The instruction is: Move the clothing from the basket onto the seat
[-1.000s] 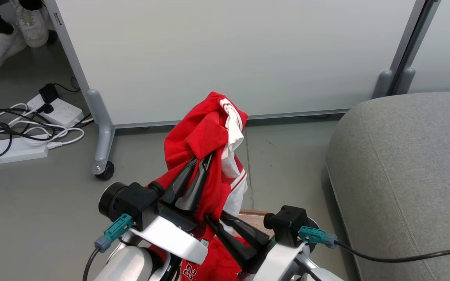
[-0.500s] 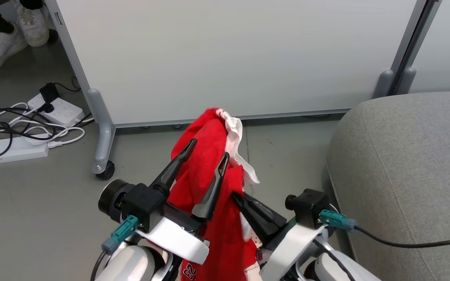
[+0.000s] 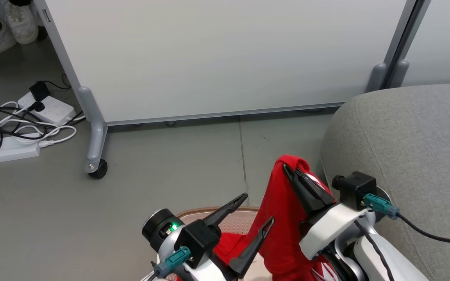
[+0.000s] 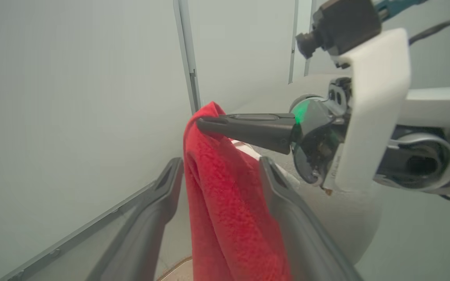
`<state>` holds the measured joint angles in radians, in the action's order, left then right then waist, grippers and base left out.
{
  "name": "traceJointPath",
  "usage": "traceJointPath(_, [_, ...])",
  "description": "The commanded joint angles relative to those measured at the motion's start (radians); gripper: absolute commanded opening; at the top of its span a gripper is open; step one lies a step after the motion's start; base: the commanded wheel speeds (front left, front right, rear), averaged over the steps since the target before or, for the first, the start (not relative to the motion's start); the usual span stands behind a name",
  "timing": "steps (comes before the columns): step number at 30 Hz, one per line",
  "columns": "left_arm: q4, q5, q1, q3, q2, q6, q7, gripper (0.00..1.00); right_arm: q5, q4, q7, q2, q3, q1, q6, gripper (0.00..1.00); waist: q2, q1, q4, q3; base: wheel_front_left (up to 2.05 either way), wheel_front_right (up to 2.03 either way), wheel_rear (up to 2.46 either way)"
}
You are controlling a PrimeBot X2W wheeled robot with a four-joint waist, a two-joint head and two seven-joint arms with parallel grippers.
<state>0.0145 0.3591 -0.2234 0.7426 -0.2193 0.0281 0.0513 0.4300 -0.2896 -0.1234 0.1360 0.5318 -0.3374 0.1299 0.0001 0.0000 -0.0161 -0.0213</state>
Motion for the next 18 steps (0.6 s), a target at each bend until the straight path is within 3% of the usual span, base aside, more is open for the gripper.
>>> traceJointPath(1, [-0.006,0.001,0.008,0.001,-0.005,0.008,-0.005,1.0,-0.005,0.0,0.0,0.007,-0.007,0.007,0.002,0.0,-0.0001,0.0,-0.004,0.001,0.0,0.0,0.0])
traceJointPath(12, [-0.073,0.02,0.026,0.036,-0.002,0.027,0.019,1.0,-0.054,-0.009,0.025,0.027,-0.109,0.05,0.002,0.0,-0.0001,0.0,-0.046,0.011,0.0,0.0,0.0])
traceJointPath(18, [-0.078,0.02,0.01,0.041,-0.005,0.027,0.02,1.0,-0.067,0.002,0.034,0.032,-0.137,0.044,0.002,0.0,-0.0001,0.0,-0.108,0.024,0.0,0.0,0.0])
